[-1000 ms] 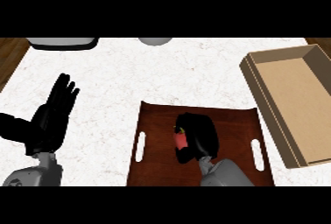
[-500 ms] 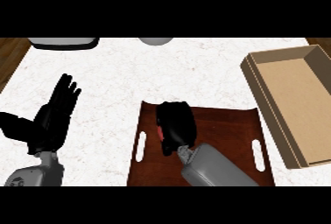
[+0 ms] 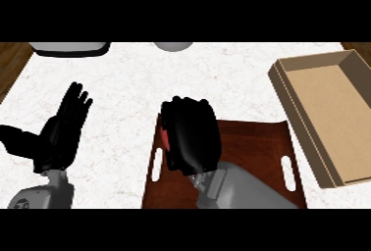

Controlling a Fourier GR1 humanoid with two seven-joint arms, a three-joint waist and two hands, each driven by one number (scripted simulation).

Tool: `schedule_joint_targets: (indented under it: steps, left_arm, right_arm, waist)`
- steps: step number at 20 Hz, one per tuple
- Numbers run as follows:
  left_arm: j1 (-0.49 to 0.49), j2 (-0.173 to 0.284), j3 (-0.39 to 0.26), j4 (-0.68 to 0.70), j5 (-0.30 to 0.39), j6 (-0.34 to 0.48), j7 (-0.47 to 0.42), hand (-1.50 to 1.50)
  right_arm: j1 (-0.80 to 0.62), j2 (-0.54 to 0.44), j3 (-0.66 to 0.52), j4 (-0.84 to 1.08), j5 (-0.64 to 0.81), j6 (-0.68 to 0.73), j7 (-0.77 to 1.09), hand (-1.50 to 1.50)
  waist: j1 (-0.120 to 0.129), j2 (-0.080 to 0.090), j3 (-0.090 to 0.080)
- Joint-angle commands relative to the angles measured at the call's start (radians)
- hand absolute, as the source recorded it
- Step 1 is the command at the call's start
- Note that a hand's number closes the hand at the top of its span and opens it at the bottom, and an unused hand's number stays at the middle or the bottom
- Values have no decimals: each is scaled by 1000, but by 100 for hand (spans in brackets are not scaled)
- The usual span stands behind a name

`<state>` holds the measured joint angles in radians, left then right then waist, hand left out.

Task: Pick the bell pepper from the tray and place it in the cardboard box

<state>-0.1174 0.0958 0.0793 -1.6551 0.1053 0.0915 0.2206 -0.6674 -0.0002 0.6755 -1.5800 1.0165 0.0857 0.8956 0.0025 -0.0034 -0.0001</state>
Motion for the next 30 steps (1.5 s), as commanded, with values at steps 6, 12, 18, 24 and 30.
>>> schedule_joint_targets:
  steps: [6,12,18,24,30]
  left_arm:
    - [7,23,34,-7,14,-5,7,0]
    - [-21,30,46,9,21,-14,-2,0]
    - [45,2,-12,-63,-13,-3,24,0]
    - [45,-13,-4,-45,-4,-3,-8,0]
    - [50,-1,-11,-122,-9,11,83,0]
  right_arm:
    - [-74,-48,-190,-158,160,1,173,150]
    - [-48,-111,-372,-209,104,67,124,150]
    - [22,-221,-543,-212,16,69,-11,150]
    - [40,-355,-646,-22,65,-12,-143,150]
    - [54,-429,-721,92,41,-39,-291,150]
  waist:
    - [-8,-1,0]
    - [-6,3,0]
    - [-1,2,0]
    - [5,6,0]
    - [3,3,0]
